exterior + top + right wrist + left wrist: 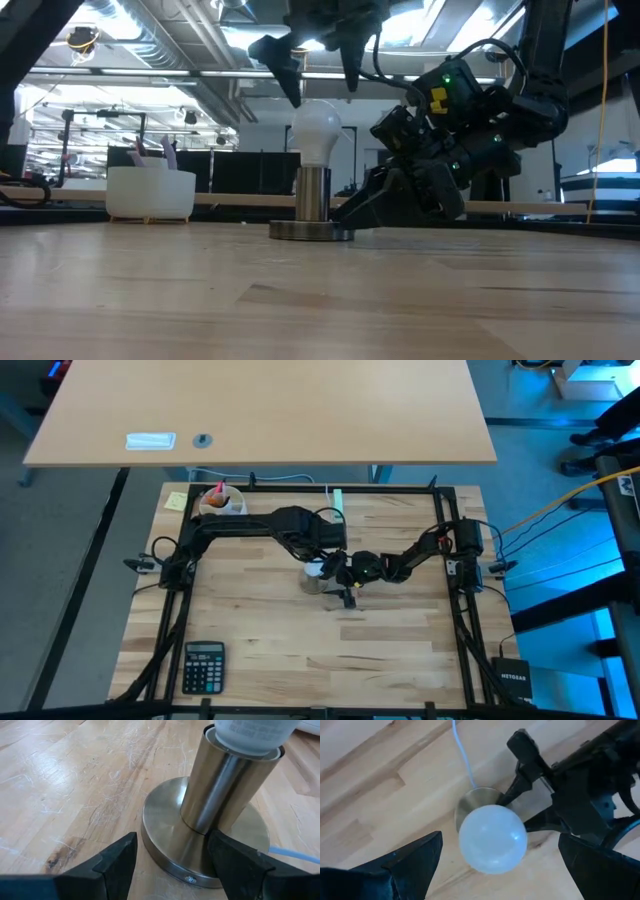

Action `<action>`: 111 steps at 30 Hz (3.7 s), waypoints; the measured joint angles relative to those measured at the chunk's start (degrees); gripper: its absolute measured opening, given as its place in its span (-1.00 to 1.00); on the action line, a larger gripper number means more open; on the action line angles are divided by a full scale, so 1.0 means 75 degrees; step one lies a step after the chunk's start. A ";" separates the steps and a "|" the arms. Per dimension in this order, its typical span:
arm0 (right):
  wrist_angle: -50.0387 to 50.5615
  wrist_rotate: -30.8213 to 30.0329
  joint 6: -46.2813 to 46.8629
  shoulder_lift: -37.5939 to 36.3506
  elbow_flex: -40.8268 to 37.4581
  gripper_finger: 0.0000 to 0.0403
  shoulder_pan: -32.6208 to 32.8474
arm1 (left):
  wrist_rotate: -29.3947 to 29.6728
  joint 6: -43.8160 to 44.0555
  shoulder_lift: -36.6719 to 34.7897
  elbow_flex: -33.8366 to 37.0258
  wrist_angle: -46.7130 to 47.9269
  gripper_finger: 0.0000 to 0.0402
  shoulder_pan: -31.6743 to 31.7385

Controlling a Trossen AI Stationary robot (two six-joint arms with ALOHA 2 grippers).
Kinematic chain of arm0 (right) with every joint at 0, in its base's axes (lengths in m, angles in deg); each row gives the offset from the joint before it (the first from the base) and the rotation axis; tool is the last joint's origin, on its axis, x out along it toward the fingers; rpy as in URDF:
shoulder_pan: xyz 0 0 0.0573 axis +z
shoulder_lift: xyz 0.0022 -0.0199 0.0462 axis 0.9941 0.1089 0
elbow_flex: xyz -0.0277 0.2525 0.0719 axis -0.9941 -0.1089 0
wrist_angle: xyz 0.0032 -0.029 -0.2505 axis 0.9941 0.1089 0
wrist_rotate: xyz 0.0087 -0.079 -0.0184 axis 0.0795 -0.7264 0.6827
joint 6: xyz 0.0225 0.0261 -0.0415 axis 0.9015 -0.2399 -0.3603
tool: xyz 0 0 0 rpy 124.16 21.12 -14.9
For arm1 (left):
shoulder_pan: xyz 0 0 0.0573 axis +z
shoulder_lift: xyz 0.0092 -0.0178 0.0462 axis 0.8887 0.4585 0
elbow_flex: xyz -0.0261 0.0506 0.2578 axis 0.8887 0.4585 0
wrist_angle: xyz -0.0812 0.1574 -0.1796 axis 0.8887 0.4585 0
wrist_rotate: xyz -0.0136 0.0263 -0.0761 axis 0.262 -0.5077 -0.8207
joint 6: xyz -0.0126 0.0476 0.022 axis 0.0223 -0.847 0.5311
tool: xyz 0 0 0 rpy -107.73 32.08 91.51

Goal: Screw lightbulb
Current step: Insert the lightbulb into the lamp socket

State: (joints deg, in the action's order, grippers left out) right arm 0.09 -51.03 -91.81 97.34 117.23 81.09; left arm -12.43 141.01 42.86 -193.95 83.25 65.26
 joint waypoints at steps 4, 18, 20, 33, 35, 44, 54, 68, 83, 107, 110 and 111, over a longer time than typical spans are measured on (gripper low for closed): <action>0.0001 0.0001 0.0000 0.0000 0.0000 0.23 0.0000 | 0.0006 -0.0405 0.0047 0.0003 -0.0034 0.93 0.0023; 0.0020 -0.0038 0.0013 -0.0003 0.0009 0.23 0.0006 | 0.1083 -0.0238 -0.0769 -0.0197 0.1023 0.93 0.0065; 0.0020 -0.0038 0.0012 -0.0003 0.0009 0.23 0.0006 | 0.1188 -0.0134 -0.0769 -0.0183 0.1333 0.93 0.0091; 0.0020 0.0010 0.0012 -0.0003 0.0009 0.23 0.0004 | 0.0483 0.0219 -0.0680 0.0718 -0.0292 0.93 0.0182; 0.0019 0.0012 0.0011 -0.0003 0.0008 0.23 0.0002 | 0.0390 0.0274 -0.0673 0.0876 -0.0379 0.93 0.0154; 0.0017 0.0014 0.0009 -0.0003 0.0006 0.23 0.0000 | 0.0348 0.0102 -0.0496 0.1000 -0.0656 0.93 0.0064; 0.0017 0.0009 0.0009 -0.0003 0.0006 0.23 0.0000 | 0.0251 0.0261 -0.0256 0.0998 -0.0617 0.93 0.0081; 0.0017 0.0003 0.0009 -0.0003 0.0006 0.23 0.0000 | -0.0009 0.0173 0.0124 0.0994 -0.0669 0.93 0.0067; 0.0017 0.0002 0.0009 -0.0003 0.0006 0.23 0.0000 | -0.0210 0.0193 0.0146 0.0994 -0.0743 0.60 0.0057; 0.0014 0.0003 0.0006 -0.0003 0.0006 0.23 0.0000 | -0.0580 -0.8322 0.0146 0.0991 -0.0783 0.30 0.0005; 0.0014 0.0003 -0.0024 -0.0003 0.0006 0.23 0.0000 | -0.0595 -1.0038 0.0146 0.0992 -0.0807 0.30 0.0001; 0.0014 0.0003 -0.0034 -0.0003 0.0006 0.23 0.0000 | -0.0595 -1.0467 0.0146 0.0996 -0.0849 0.30 0.0000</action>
State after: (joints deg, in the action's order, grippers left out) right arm 0.20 -51.01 -92.07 97.31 117.28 81.09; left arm -16.89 62.51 43.96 -186.49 76.88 65.26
